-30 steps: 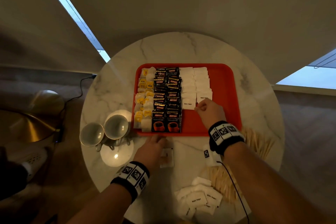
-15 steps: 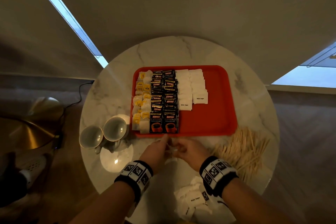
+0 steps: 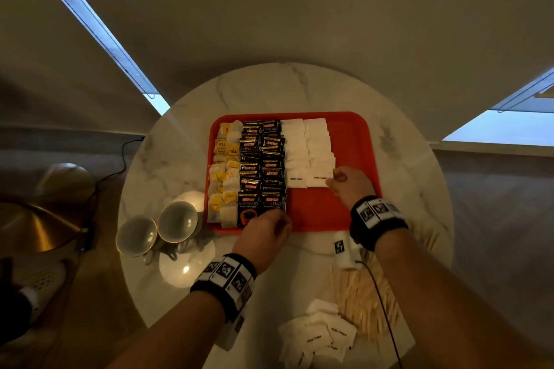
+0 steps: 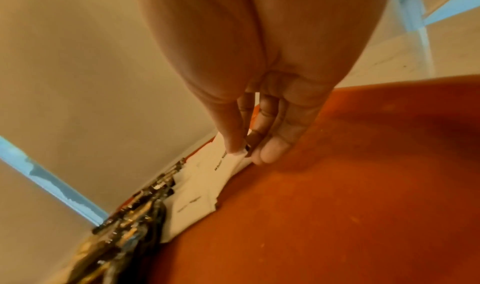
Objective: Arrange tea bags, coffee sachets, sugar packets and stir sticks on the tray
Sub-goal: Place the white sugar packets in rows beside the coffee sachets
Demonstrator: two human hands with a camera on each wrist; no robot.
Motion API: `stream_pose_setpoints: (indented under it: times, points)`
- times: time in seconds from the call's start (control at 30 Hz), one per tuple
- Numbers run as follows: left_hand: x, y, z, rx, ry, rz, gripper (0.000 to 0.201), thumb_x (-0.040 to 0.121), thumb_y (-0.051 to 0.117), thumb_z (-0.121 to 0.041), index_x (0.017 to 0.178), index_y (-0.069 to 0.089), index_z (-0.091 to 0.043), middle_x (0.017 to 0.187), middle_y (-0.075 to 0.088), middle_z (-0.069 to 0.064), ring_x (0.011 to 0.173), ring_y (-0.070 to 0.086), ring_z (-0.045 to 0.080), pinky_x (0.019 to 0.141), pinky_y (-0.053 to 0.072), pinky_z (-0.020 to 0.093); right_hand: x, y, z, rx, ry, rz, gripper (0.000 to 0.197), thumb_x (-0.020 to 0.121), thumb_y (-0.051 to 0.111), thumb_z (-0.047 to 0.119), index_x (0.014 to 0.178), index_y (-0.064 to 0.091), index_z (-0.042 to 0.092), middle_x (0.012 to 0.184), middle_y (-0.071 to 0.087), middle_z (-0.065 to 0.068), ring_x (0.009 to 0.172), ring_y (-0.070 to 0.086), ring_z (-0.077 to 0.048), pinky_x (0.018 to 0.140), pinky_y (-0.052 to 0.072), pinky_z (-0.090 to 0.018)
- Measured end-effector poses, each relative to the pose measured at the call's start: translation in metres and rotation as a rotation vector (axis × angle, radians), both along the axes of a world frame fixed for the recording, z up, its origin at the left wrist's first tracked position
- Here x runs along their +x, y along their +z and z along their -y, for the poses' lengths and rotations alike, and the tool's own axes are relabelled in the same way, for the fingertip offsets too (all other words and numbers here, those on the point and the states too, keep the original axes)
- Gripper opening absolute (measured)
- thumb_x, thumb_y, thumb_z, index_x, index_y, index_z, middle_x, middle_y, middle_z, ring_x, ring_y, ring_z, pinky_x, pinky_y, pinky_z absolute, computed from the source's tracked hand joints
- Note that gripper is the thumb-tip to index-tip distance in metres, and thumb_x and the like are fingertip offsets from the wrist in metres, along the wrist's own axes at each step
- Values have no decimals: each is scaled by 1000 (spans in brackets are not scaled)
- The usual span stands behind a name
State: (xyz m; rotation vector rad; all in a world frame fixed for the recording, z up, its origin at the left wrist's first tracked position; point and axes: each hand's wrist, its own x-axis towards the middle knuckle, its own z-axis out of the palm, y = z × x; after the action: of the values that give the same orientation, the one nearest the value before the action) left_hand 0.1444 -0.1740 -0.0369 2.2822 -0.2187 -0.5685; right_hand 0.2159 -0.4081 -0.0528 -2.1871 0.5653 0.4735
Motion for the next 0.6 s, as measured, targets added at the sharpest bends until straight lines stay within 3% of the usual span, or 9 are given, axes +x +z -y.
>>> stream_pose_setpoints:
  times: [0.2, 0.37, 0.5, 0.6]
  points:
    - [-24, -14, -14, 94, -83, -48, 8, 100, 58, -24, 105, 64, -21, 94, 63, -10, 82, 57, 7, 69, 38, 12, 23, -12, 1, -134, 1, -51, 19, 90, 73, 26, 105, 65, 16, 103, 68, -2, 91, 65, -20, 80, 52, -31]
    - [-39, -17, -20, 104, -106, -92, 13, 99, 59, -23, 109, 66, -22, 102, 66, -8, 88, 59, 8, 77, 45, 14, 12, -3, -1, -188, -21, -18, 21, 88, 75, 27, 101, 64, 16, 95, 67, -2, 82, 63, -19, 71, 49, -29]
    - [-51, -12, -19, 121, -151, -137, 15, 99, 59, -24, 113, 66, -23, 102, 62, -11, 88, 57, 7, 73, 40, 8, -17, 12, -5, -148, -13, 10, 18, 87, 75, 29, 97, 63, 20, 90, 67, 2, 79, 64, -16, 68, 51, -28]
    - [-63, -6, -19, 135, -188, -170, 17, 99, 59, -26, 113, 66, -23, 107, 66, -6, 93, 61, 11, 82, 49, 19, -59, 25, -17, -65, 82, -9, 14, 88, 75, 28, 93, 65, 20, 87, 64, 9, 77, 59, -6, 61, 42, -19]
